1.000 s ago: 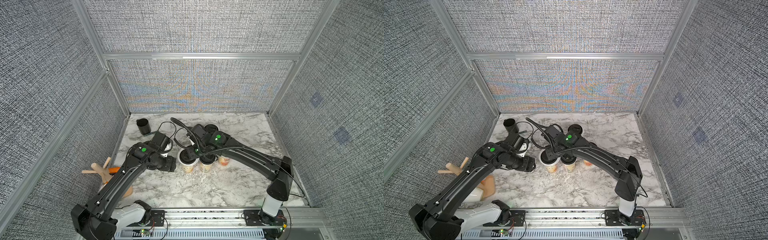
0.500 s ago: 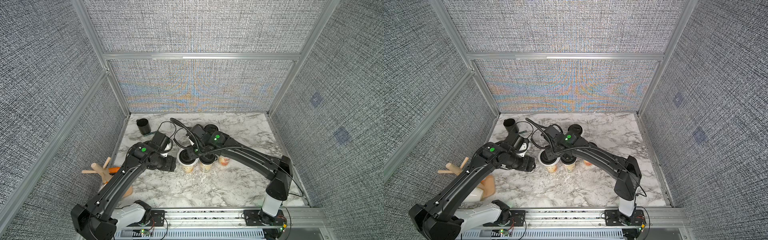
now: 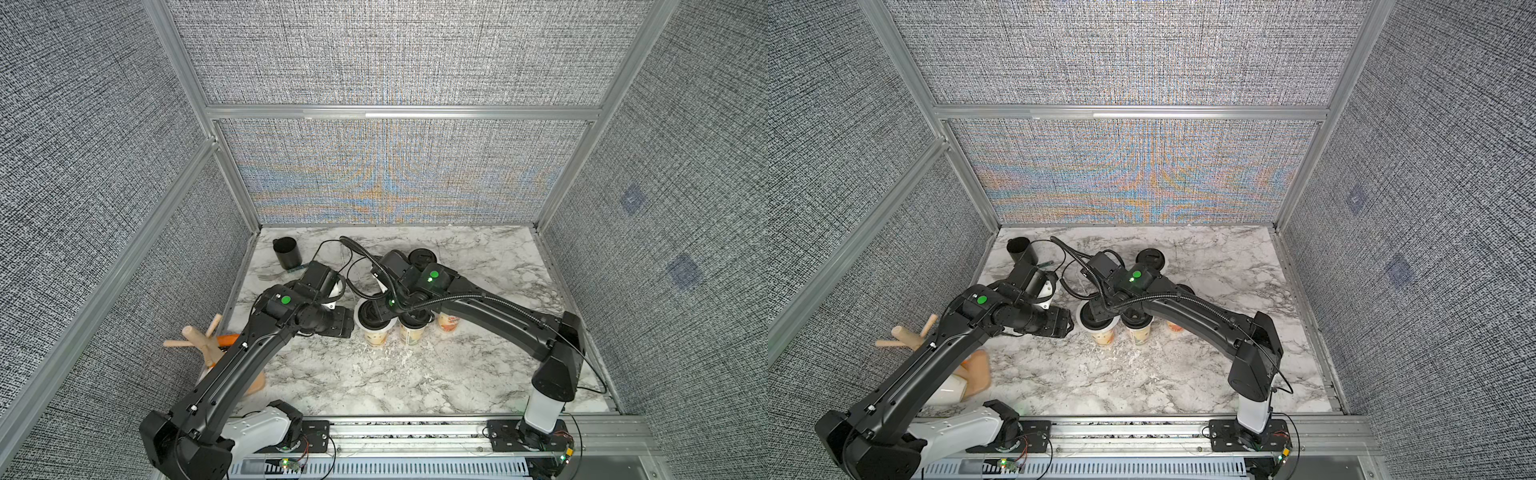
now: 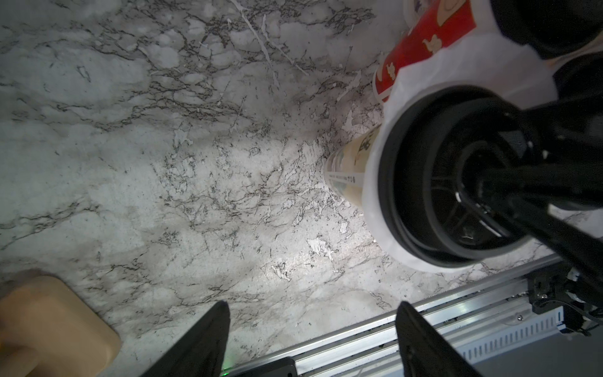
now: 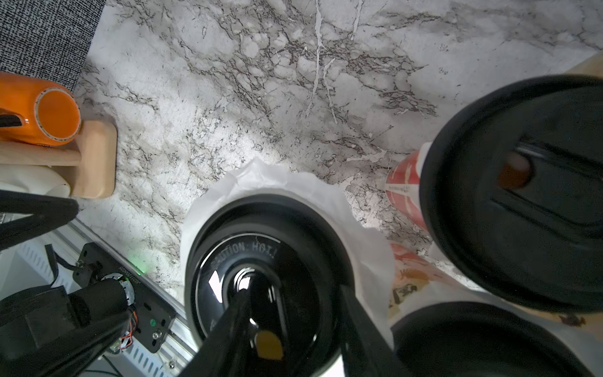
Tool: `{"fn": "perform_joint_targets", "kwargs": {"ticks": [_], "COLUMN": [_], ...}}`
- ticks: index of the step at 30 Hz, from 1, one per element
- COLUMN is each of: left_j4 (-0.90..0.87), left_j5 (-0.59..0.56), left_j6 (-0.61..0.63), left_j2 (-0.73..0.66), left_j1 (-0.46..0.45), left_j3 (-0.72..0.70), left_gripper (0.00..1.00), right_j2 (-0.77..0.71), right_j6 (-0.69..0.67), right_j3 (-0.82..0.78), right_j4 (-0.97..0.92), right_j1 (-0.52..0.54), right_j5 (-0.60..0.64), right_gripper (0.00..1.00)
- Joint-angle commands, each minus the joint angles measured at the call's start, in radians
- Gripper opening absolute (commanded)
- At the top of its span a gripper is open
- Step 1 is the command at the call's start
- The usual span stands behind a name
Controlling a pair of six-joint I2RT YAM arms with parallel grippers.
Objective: Put the leak-proof paper on the milk tea cups
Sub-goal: Secure the cup lid on the cup.
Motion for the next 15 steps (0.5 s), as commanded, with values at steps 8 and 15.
{"fn": "perform_joint_targets", "kwargs": {"ticks": [8,15], "left_j4": [0.090,0.093], "left_j5": [0.018,0.007], "left_j6": [-0.025,-0.025], "left_j2": [0.034,0.052], "left_j1": [0.000,0.000], "left_j3": [0.017,0.018], "left_gripper": [0.82,0.81], "right_j2": [0.027,0.044], "right_j6": [0.007,0.009], "right_j3": [-0.003,-0.008], "right_j4": [-0.024,-0.041], "right_j1": [0.006,0.017], "right_j5": [0.039,0.050], "right_gripper": [0.47,0.47]}}
